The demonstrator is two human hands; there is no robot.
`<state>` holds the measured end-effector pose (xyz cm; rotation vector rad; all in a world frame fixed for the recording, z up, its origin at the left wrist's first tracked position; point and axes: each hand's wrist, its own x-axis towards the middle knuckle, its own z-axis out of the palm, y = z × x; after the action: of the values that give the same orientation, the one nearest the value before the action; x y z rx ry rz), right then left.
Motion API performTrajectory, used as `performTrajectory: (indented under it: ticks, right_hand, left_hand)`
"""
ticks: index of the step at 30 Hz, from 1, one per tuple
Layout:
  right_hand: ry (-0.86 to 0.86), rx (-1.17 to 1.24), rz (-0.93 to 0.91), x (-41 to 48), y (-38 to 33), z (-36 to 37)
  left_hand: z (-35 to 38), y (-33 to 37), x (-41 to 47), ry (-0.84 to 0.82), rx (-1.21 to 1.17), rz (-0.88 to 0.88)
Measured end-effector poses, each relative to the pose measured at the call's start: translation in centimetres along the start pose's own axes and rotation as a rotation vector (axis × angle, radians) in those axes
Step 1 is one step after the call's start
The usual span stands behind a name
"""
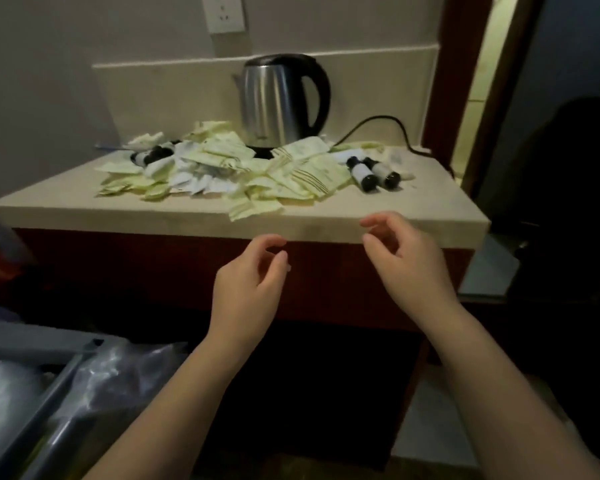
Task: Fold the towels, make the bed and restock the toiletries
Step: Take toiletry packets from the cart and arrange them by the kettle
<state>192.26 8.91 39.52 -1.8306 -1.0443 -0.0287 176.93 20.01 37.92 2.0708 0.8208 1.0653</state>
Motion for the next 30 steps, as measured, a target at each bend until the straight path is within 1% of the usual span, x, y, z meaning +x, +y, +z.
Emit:
performTrajectory:
  ticks: [4,6,8,9,10,12,13,15,18,22,26,30]
  right_hand:
    - [0.004,-0.064,0.007,7.3,-1.3,3.8]
    - [0.048,-0.161,0.033,10.3,-1.5,5.1]
    - [0.094,-0.273,0.032,12.5,-1.8,6.1]
    - [0.074,-0.311,0.037,13.3,-2.0,6.6]
    - [0.014,-0.336,0.051,13.9,-2.1,7.2]
    - [-0.169,-0.376,0.107,15.0,-2.2,8.5]
    - [-0.252,-0.401,0.143,15.5,-2.1,9.0]
    - [-0.359,-0.457,0.199,16.5,-1.7,9.5]
    - [-0.425,-0.509,0.209,17.3,-0.9,9.5]
    - [-0.394,-0.498,0.177,17.5,-0.8,9.8]
    - [-0.293,-0.388,0.144,17.6,-1.5,10.7]
    - [-0.279,-0.299,0.117,17.2,-2.2,11.9]
  left_hand:
    - [-1.6,-2.6,7.3,0.057,0.176,0.114]
    - [-2.4,-3.3,11.0,0.033,0.304,0.191]
    - [-2.3,-3.9,14.2,-0.040,0.500,0.192]
    - [-1.8,-4.1,15.4,-0.097,0.588,0.145]
    - [-1.1,-4.3,16.1,-0.154,0.651,0.091]
    - [0.7,-4.8,17.0,-0.230,0.698,0.012]
    - [1.3,-4.9,17.3,-0.250,0.707,-0.009]
    - [1.8,-5.2,17.8,-0.262,0.725,-0.021]
    - [1.6,-5.1,18.1,-0.277,0.719,-0.016]
    - [1.7,-5.0,18.8,-0.298,0.669,-0.002]
    - [1.7,-5.2,19.3,-0.304,0.589,0.080]
    - [2.1,-5.3,19.2,-0.304,0.466,0.162]
